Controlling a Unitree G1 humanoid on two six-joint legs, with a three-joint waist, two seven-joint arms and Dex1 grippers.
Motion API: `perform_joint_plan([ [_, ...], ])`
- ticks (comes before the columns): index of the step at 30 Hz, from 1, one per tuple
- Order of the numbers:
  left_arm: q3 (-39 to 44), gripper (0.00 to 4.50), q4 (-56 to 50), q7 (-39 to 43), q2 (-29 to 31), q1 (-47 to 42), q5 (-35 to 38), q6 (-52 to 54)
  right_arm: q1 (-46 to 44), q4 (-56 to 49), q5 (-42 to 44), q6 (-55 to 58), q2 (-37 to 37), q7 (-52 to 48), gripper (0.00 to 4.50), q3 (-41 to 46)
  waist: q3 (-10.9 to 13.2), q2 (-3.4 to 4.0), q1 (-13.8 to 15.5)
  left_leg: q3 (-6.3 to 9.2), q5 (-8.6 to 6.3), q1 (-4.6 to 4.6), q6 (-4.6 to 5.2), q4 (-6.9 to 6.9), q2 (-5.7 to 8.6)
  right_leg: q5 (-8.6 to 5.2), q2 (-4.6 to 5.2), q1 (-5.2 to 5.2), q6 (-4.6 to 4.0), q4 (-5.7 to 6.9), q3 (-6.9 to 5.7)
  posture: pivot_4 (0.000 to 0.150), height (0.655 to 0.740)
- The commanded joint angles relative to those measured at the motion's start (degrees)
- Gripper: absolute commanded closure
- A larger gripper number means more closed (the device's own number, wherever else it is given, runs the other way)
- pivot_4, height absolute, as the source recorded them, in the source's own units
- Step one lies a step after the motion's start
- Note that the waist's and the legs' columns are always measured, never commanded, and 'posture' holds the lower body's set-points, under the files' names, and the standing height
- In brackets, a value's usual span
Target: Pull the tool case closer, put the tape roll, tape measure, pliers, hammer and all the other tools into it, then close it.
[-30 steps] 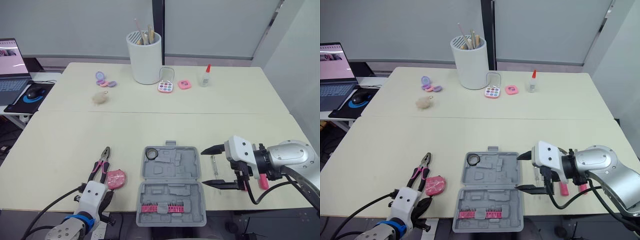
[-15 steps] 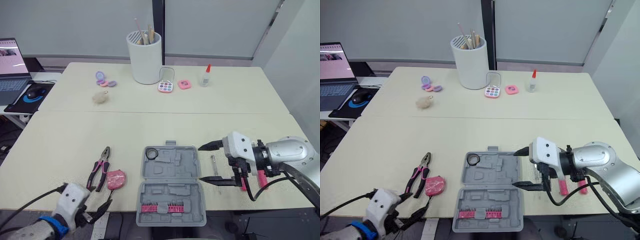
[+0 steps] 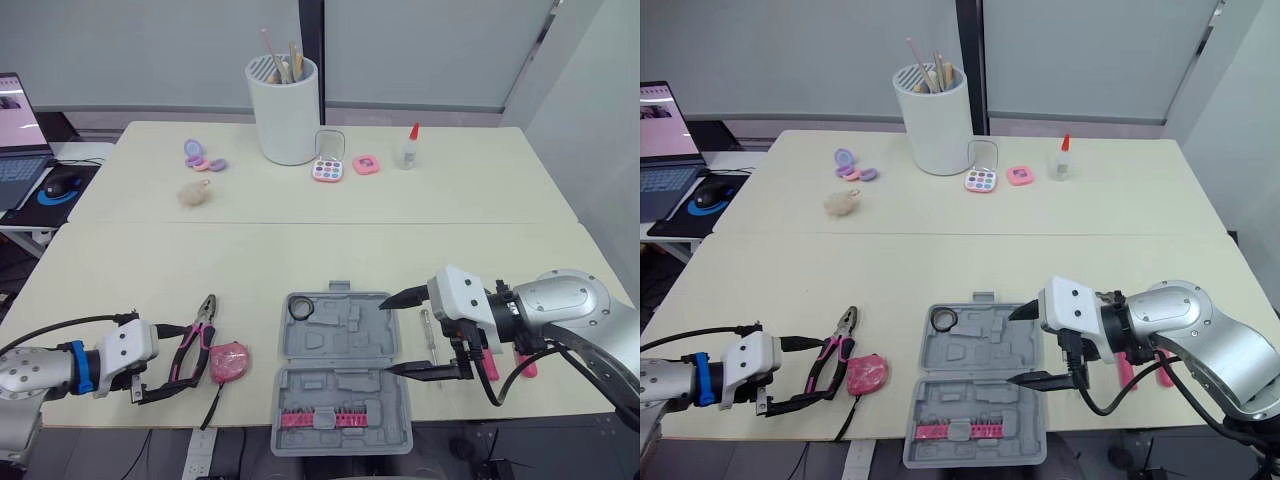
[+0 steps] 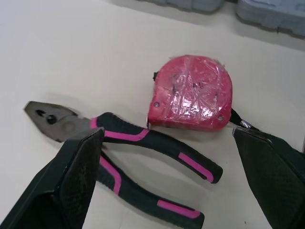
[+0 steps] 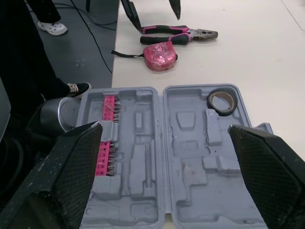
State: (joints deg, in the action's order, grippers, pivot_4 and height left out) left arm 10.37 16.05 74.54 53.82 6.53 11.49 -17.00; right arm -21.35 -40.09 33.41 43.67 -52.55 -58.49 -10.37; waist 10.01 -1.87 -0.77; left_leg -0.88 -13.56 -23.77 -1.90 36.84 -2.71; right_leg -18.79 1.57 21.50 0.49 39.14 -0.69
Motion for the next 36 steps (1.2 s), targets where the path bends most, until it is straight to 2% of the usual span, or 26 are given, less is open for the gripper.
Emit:
perform_joint_plan([
  [1,-2.4,0.01,2.0,-0.1,-1.1,-1.0,-1.1,-1.8,-0.2,-2.0,0.4,0.1,0.0,0.7,0.0,0.6,0.0,0.01,0.0,0.02,0.0,-0.01,0.0,0.0,0.0,0.0,0.0,0.0,0.0,0.01,-0.01,0.15,0.7366],
  [6,-4.0,0.01,1.0,-1.9,-2.9,-2.2,-0.7,-0.9,0.6,-2.6,0.6,0.7,0.0,1.4,0.0,0.8,0.0,0.01,0.0,0.09,0.0,0.0,0.0,0.11,0.01,0.03,0.0,-0.06,0.04,0.12,-0.03,0.15,0.7366],
  [12,-2.5,0.01,1.4,-3.2,-2.0,-2.2,-0.3,-2.1,1.1,-2.9,0.9,1.0,0.1,1.7,0.0,1.0,0.0,0.01,-0.1,0.12,0.02,0.09,0.0,0.16,0.02,0.04,0.0,-0.05,0.06,0.39,-0.03,0.15,0.7366],
  [22,-3.3,0.01,2.1,-1.6,-2.1,-5.4,1.3,-1.6,0.3,-2.0,3.3,1.5,2.3,1.7,0.0,1.2,0.0,0.0,-0.1,0.11,0.02,0.09,0.0,0.17,0.04,0.04,0.0,-0.05,0.06,0.4,-0.02,0.15,0.7366],
  [36,-8.4,0.01,0.7,-2.1,-4.0,-6.4,-1.6,-0.5,0.0,-1.2,1.5,0.6,2.5,1.1,0.0,-0.1,0.0,0.0,-0.2,0.11,0.03,0.09,0.0,0.19,0.02,0.04,-0.05,-0.04,0.06,0.46,-0.01,0.15,0.7366],
])
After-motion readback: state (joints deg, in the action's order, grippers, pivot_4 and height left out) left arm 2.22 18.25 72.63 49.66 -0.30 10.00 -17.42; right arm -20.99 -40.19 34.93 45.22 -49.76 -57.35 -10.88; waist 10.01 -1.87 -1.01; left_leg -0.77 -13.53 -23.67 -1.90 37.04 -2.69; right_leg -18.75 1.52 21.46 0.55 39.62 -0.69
